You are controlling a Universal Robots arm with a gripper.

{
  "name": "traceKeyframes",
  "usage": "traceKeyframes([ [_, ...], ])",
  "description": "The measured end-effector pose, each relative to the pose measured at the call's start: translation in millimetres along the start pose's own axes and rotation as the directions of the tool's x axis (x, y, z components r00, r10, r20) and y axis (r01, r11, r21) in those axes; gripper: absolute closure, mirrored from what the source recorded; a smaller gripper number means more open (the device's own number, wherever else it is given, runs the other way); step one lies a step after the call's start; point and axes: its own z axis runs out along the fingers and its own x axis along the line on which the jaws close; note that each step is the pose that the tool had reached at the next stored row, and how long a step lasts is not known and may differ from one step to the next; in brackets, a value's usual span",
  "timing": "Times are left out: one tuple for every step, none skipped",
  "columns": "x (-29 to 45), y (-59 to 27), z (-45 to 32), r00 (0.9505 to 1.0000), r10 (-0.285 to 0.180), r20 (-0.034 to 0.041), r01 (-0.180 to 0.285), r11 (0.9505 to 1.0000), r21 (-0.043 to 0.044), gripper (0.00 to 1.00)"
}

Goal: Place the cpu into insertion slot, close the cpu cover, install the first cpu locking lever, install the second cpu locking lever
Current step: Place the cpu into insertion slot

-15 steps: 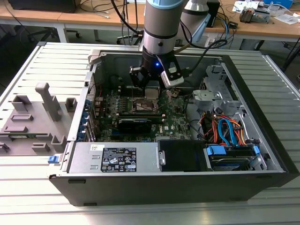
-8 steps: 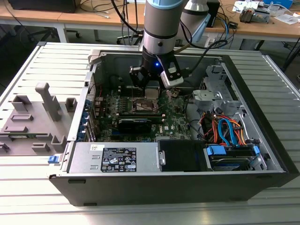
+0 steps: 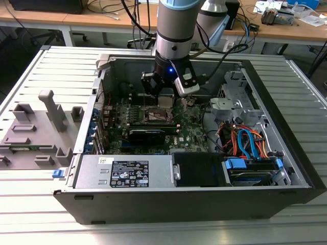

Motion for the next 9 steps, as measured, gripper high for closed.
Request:
traceKeyframes([
  [0.0, 0.0, 0.0, 1.0, 0.001, 0.0001, -0.001, 1.0, 0.0002, 0.45],
  [0.0, 0.0, 0.1, 1.0, 0.003, 0.0003, -0.003, 1.0, 0.0003, 0.45],
  [0.0, 0.0, 0.1, 1.0, 0.004, 0.0004, -0.004, 1.0, 0.0005, 0.45],
  [0.0, 0.0, 0.1, 1.0, 0.005, 0.0005, -0.005, 1.0, 0.0006, 0.45],
  [0.0, 0.0, 0.1, 1.0, 0.006, 0.0007, -0.006, 1.0, 0.0008, 0.45],
  [0.0, 0.0, 0.1, 1.0, 0.007, 0.0007, -0.007, 1.0, 0.0009, 0.45],
  [0.0, 0.0, 0.1, 1.0, 0.008, 0.0009, -0.008, 1.0, 0.0011, 0.45],
  [0.0, 0.0, 0.1, 1.0, 0.009, 0.0009, -0.009, 1.0, 0.0012, 0.45],
  [0.0, 0.0, 0.1, 0.9999, 0.01, 0.001, -0.01, 0.9999, 0.0014, 0.45],
])
